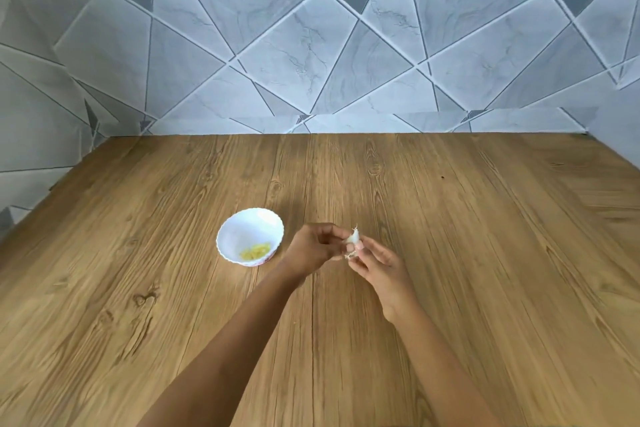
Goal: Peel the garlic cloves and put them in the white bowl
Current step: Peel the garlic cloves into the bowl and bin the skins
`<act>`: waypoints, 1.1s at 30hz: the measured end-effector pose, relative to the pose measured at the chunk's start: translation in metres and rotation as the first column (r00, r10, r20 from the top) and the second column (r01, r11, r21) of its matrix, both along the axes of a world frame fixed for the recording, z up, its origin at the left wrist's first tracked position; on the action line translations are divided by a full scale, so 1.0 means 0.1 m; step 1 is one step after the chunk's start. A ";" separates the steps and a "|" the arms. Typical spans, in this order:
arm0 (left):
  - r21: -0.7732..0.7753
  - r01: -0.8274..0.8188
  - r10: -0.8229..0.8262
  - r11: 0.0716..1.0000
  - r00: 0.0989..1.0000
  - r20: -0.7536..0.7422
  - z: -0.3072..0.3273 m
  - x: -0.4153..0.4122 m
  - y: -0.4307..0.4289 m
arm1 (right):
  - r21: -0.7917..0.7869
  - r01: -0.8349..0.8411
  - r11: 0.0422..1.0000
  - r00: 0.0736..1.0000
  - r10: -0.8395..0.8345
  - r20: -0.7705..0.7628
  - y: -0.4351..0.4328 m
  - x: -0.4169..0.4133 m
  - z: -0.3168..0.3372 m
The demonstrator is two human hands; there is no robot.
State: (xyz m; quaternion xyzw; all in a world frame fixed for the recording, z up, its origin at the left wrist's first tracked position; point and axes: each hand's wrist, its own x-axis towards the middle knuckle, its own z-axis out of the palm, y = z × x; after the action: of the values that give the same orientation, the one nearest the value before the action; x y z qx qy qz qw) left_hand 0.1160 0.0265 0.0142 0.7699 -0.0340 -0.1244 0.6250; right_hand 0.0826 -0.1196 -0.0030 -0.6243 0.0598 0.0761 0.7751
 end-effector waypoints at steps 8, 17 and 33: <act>0.103 -0.083 0.083 0.991 0.996 0.013 -0.05 -0.03 0.07 | 0.040 0.043 0.998 0.998 -0.041 -0.054 0.05 0.04 0.00; 0.003 -0.179 0.179 0.984 0.982 -0.066 -0.03 -0.08 0.00 | 0.050 0.070 0.996 0.996 -0.067 -0.061 0.08 0.08 -0.03; 0.458 -0.161 -0.146 0.874 0.812 0.565 -0.01 -0.13 0.09 | 0.000 -0.001 1.000 0.997 0.001 -0.082 -0.01 0.11 0.01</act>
State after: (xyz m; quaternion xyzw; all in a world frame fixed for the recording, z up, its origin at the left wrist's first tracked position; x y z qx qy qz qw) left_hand 0.1032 0.0354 0.0131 0.9019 -0.1883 0.1158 0.3710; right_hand 0.0934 -0.1203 -0.0022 -0.6209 0.0913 0.1018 0.7719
